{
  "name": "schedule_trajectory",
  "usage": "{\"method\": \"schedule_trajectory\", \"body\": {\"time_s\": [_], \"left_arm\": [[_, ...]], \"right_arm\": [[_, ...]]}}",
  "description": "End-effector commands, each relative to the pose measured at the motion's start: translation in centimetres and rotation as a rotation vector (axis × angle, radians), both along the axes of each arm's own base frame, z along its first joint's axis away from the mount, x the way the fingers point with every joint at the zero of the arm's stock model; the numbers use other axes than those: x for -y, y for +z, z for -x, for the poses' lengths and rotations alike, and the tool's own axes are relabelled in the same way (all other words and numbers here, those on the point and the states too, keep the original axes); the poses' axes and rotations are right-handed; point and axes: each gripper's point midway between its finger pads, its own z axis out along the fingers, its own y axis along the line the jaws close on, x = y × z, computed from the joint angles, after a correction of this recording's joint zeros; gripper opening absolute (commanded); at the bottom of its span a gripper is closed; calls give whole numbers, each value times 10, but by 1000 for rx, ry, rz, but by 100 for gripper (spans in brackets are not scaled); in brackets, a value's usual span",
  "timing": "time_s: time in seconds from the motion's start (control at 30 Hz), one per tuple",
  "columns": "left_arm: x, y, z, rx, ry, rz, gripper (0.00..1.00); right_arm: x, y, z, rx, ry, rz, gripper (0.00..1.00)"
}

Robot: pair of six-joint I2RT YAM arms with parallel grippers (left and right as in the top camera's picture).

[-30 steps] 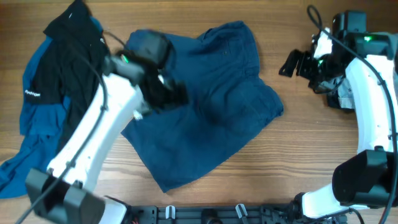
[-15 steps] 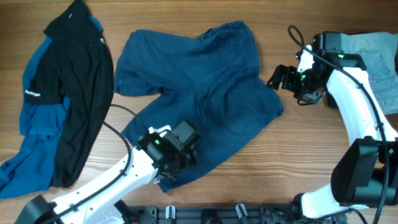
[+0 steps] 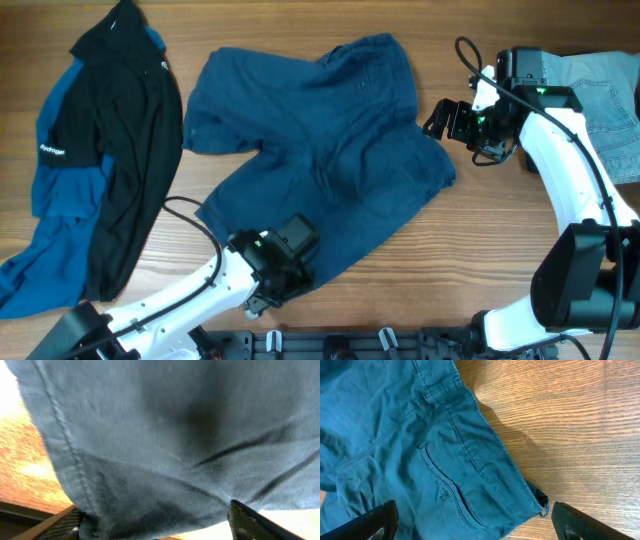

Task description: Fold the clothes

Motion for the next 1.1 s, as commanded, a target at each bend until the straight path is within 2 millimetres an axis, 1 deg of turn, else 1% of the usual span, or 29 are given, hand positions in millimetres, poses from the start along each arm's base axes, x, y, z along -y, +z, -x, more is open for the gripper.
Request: {"method": "schedule_trajectory", "body": {"time_s": [0.0, 0.03, 0.1, 0.13, 0.17, 0.27, 0.4, 0.5, 0.53, 0.6, 0.63, 0.67, 0.7, 0.77, 0.87, 0.93, 1.0, 1.07], "left_arm": [[6, -2, 12, -23, -16, 6, 66], [8, -2, 15, -27, -10, 5, 56], [10, -2, 19, -28, -9, 0, 30], [11, -2, 20, -28, -18, -1, 15], [11, -2, 21, -28, -20, -1, 4], [10, -2, 20, -21, -21, -5, 4], [6, -3, 13, 16, -18, -32, 4], [1, -3, 6, 30, 8, -43, 4], [0, -3, 4, 29, 23, -42, 4], [-3, -3, -1, 30, 48, -43, 4], [-5, -3, -3, 31, 60, -44, 4], [-7, -3, -7, 36, 58, -44, 4], [-12, -4, -14, 45, 63, -44, 4], [-17, -3, -26, 63, 74, -32, 4], [-31, 2, -60, 128, 97, 13, 4], [-54, 12, -90, 186, 132, 28, 4], [-73, 20, -110, 222, 160, 40, 4], [-88, 28, -125, 249, 167, 83, 4]], "right_arm": [[1, -11, 5, -23, -7, 7, 98], [0, -17, 8, -33, -7, 6, 98], [0, -33, 17, -53, -8, 4, 98], [-1, -40, 21, -63, -13, -2, 98], [-1, -47, 24, -70, -21, -5, 97], [0, -61, 35, -96, -29, 5, 94], [10, -72, 31, -63, -43, 63, 90], [11, -85, 32, -37, -50, 63, 85], [10, -90, 34, -36, -54, 56, 81], [9, -97, 40, -47, -72, 50, 67], [9, -99, 42, -51, -72, 50, 52], [9, -99, 43, -56, -72, 49, 25], [9, -99, 43, -62, -92, 44, 5], [9, -99, 43, -73, -133, 28, 4], [3, -88, 43, -78, -164, -38, 4], [9, -73, 44, -61, -191, -51, 4], [18, -56, 47, -35, -219, -52, 4], [27, -37, 54, -8, -249, -51, 4]]}}
